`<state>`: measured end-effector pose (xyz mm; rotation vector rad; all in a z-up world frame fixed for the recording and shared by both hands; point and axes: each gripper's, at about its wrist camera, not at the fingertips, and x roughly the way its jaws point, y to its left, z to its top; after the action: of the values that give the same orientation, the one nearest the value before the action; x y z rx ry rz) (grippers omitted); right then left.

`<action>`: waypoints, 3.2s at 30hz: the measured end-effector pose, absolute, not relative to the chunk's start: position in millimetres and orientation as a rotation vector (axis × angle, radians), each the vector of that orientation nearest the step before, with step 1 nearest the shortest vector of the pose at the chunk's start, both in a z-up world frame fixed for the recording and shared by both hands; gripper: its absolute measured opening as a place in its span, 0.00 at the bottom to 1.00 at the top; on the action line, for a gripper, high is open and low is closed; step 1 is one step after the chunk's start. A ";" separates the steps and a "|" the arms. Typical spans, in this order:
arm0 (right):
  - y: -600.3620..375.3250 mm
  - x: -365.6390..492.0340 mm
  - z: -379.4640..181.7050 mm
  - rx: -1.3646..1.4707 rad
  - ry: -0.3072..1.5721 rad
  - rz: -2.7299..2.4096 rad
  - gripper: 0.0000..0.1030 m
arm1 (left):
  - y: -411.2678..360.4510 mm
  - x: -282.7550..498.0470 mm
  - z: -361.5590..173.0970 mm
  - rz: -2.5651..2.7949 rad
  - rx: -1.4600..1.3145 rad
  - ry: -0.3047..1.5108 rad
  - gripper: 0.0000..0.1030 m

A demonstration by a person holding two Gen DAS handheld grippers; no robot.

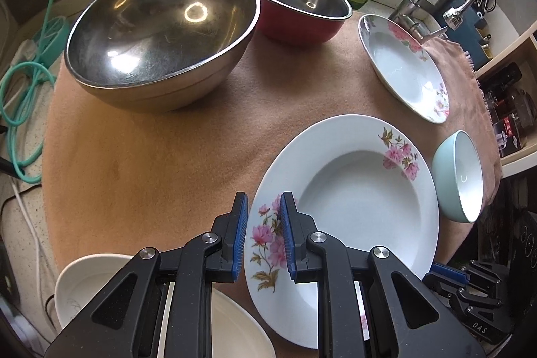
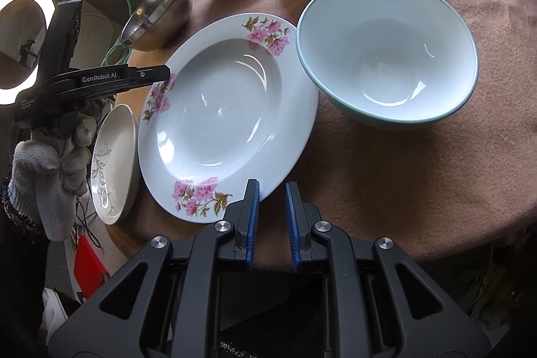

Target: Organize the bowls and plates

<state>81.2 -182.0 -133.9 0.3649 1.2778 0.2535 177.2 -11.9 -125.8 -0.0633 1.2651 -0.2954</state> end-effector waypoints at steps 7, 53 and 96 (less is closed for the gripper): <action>-179.5 82.6 -132.8 0.356 1.274 0.257 0.16 | -14.0 182.7 -125.2 -0.325 -0.051 1.277 0.17; -181.7 66.9 -129.9 0.308 1.312 0.248 0.16 | -23.8 158.4 -126.3 -0.336 -0.025 1.294 0.18; -251.0 108.0 -35.7 0.194 1.092 0.340 0.49 | -8.9 160.5 -54.2 -0.245 -0.261 1.102 0.41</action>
<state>108.0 -251.0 -35.7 0.1937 1.0925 0.3405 160.5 -8.9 -54.2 -0.2612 1.1024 -0.2449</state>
